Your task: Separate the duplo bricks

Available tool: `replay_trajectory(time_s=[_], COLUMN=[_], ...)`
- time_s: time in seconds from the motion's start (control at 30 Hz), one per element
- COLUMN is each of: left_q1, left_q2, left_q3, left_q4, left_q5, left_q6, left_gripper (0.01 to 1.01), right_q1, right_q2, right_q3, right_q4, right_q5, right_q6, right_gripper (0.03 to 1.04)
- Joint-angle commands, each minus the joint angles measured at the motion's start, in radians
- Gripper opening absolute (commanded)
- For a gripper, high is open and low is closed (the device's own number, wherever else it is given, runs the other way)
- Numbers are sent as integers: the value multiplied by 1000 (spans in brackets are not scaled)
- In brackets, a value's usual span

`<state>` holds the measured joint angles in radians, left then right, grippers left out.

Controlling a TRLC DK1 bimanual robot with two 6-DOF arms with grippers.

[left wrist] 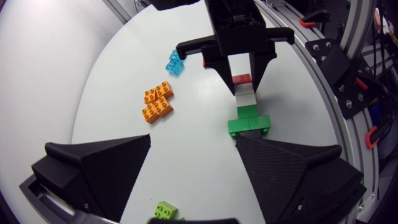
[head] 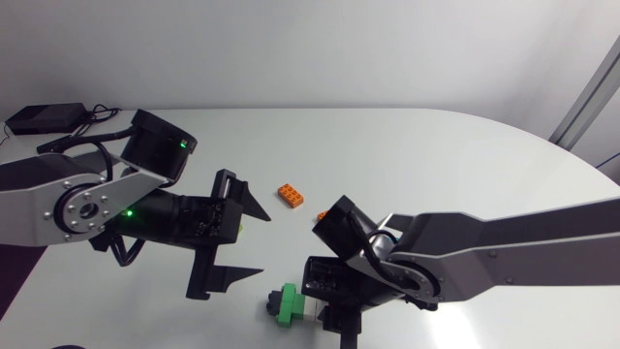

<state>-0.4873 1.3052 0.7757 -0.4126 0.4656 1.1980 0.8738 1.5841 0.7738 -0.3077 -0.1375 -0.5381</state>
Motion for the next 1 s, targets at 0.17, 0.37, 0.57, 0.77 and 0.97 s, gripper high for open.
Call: replay_trajectory(time_s=[0.17,0.37,0.57,0.77,0.97], left_q1=[32,15,-20,-37,-51], left_q2=[-144,-259,-327,-354,-376], left_q3=[-133,-250,-296,-322,-329], left_q4=[12,97,129,176,202], left_q5=[64,59,25,7,7], left_q6=[71,109,135,153,156], left_gripper=[957,956,956,956,941], right_q1=[-98,-259,-315,-322,-315], right_q2=[-102,-56,43,142,197], right_q3=[51,177,294,384,459], right_q4=[-142,-329,-479,-627,-714], right_q5=[-208,-470,-631,-729,-778], right_q6=[-16,-126,-214,-321,-369], right_gripper=[223,223,223,223,213])
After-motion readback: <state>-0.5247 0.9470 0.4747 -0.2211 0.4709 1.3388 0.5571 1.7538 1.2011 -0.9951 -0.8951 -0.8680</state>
